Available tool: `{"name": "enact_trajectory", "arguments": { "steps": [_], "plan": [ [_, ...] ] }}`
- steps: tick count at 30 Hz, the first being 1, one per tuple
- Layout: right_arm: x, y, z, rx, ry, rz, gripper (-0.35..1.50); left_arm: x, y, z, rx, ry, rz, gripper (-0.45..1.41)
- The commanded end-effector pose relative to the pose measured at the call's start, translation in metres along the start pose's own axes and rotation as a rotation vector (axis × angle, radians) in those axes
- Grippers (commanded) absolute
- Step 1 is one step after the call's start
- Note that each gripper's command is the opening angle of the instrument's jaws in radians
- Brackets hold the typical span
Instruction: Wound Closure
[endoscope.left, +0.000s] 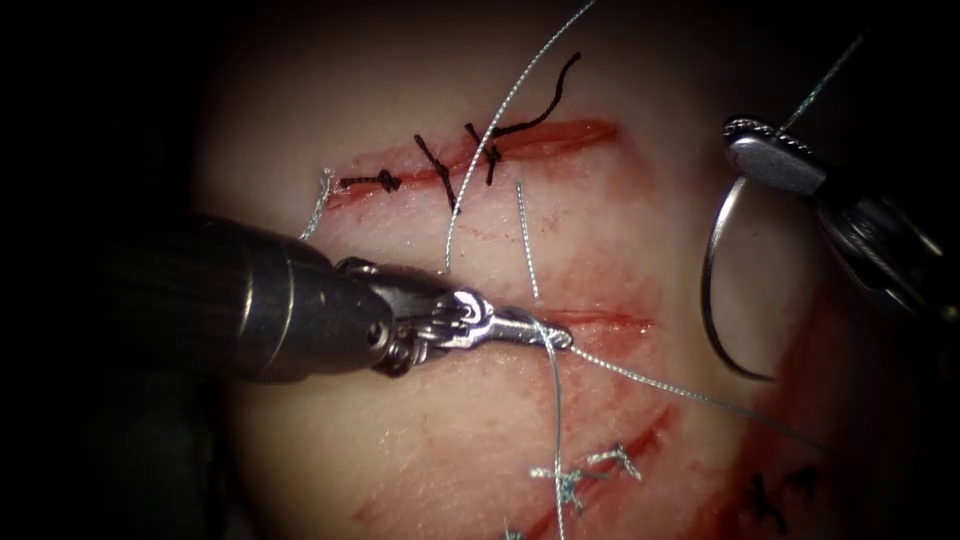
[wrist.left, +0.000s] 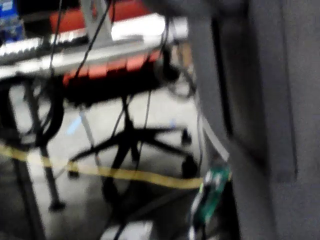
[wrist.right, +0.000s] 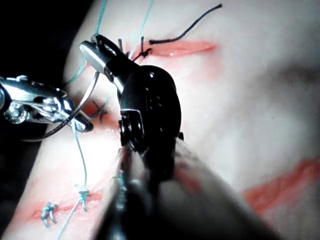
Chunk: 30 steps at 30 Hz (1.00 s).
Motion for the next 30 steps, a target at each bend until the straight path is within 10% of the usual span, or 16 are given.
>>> {"name": "enact_trajectory", "arguments": {
  "steps": [1, 17, 30],
  "plan": [
    [-0.0003, 0.0003, 0.0007, -0.001, 0.002, -0.001, -0.35, -0.0002, 0.001, 0.0012, 0.002, 0.009, 0.023, -0.45],
    [0.0036, 0.0021, -0.0018, -0.039, 0.018, -0.016, -0.35, -0.0053, 0.0054, 0.0068, -0.088, -0.114, 0.072, -0.45],
    [0.0187, 0.0041, -0.011, -0.131, 0.172, -0.132, -0.35, -0.0086, 0.0073, 0.0096, -0.16, -0.247, 0.058, -0.45]
  ]
}}
